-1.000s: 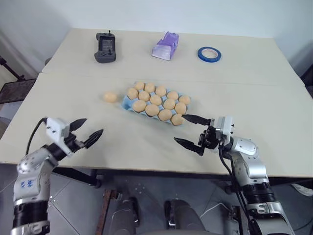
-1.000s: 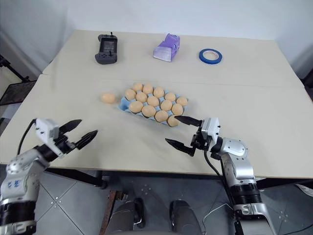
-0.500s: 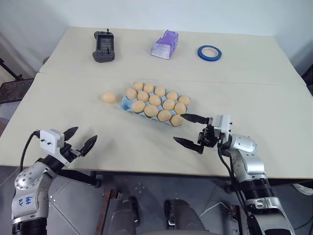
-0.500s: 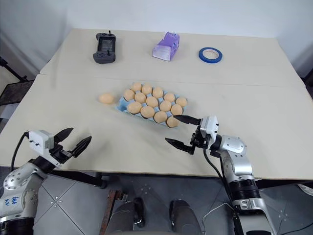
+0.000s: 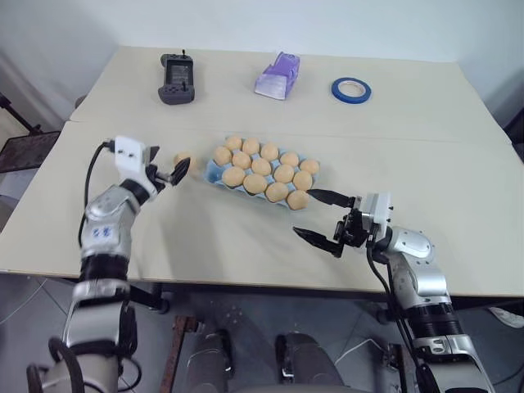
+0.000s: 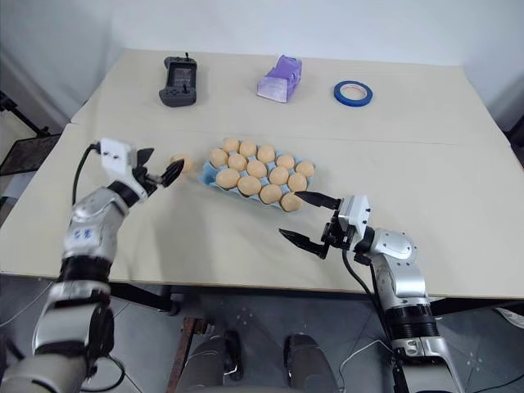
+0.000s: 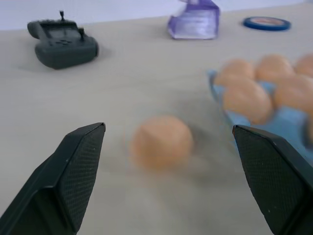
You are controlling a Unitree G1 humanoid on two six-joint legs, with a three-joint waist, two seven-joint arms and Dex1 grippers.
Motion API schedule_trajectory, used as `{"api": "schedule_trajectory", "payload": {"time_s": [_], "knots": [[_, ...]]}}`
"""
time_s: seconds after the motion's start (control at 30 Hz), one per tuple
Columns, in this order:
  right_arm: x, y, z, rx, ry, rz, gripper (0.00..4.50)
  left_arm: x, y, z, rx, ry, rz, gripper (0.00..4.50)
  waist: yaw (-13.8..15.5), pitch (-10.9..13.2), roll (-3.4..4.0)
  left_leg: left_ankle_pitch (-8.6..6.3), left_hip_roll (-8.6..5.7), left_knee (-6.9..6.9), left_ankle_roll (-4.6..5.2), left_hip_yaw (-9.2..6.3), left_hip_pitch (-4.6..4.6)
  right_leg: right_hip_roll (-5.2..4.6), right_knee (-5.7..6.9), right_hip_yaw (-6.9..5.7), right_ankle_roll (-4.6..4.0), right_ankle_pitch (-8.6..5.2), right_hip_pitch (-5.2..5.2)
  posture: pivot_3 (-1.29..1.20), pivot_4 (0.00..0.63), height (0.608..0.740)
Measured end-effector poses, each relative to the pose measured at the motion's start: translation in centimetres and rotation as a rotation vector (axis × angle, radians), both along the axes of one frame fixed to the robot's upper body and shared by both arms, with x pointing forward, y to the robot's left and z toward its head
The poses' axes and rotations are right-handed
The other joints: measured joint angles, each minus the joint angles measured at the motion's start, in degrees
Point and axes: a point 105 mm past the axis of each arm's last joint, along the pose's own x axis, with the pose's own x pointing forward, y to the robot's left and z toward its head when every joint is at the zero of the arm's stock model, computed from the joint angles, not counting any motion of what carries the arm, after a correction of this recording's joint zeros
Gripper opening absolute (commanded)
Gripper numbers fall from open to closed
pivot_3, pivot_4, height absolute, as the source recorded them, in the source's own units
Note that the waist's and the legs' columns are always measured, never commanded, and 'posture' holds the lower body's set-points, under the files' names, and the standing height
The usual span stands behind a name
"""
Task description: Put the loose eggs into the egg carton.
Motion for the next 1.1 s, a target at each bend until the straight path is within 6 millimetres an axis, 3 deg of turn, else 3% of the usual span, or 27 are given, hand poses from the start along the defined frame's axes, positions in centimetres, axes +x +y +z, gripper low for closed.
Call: {"api": "schedule_trajectory", "payload": {"time_s": [0.13,0.33,0.43,0.57,0.63,0.93,1.1], "knots": [[-0.4,0.0,0.1,0.007,-0.008,-0.019,4.50,1.8,-1.1,-0.4,-0.011,0.063,0.013,4.40,-0.01,0.01,-0.02,0.09,0.00,0.09,-0.02,0.13,-0.02,0.06,0.00,0.10,0.11,-0.07,-0.04,0.00,0.150,0.740],[-0.8,-0.2,0.1,0.014,-0.010,-0.051,4.50,2.0,-1.8,-3.1,0.014,0.164,0.017,4.40,-0.10,0.04,-0.07,0.06,0.00,0.16,-0.05,0.24,-0.02,0.06,0.03,0.12,0.18,-0.10,-0.06,0.00,0.150,0.740],[-0.9,-0.3,0.2,0.012,-0.014,-0.060,4.50,2.0,-1.6,-3.9,0.019,0.192,0.035,3.87,-0.06,0.07,-0.13,0.00,0.00,0.21,-0.14,0.21,-0.03,0.04,0.10,0.14,0.18,-0.10,-0.07,0.00,0.150,0.740],[-0.9,-0.4,0.3,0.012,-0.020,-0.069,4.50,2.0,-1.6,-3.8,0.029,0.189,0.043,2.59,-0.04,0.07,-0.13,-0.08,-0.01,0.26,-0.26,0.19,-0.03,0.01,0.15,0.13,0.17,-0.10,-0.05,0.00,0.150,0.740],[-0.8,-0.5,0.4,0.008,-0.021,-0.073,4.50,2.0,-1.6,-3.8,0.028,0.187,0.038,2.32,-0.01,0.07,-0.13,-0.08,-0.01,0.26,-0.26,0.19,-0.03,0.01,0.15,0.13,0.17,-0.10,-0.05,0.00,0.150,0.740],[-0.8,-0.5,0.4,0.007,-0.021,-0.073,4.50,1.3,-3.6,-0.7,0.024,0.018,-0.165,2.32,0.00,0.08,-0.14,-0.06,-0.01,0.26,-0.25,0.24,-0.03,0.04,0.15,0.07,0.17,-0.10,-0.05,0.00,0.150,0.740],[-0.5,-0.4,0.7,0.006,-0.029,-0.064,4.50,0.4,-6.4,0.1,0.018,-0.019,-0.356,2.32,-0.04,0.08,-0.14,0.01,-0.01,0.32,-0.14,0.25,-0.02,0.04,0.20,0.07,0.18,-0.10,-0.04,0.00,0.150,0.740]]}}
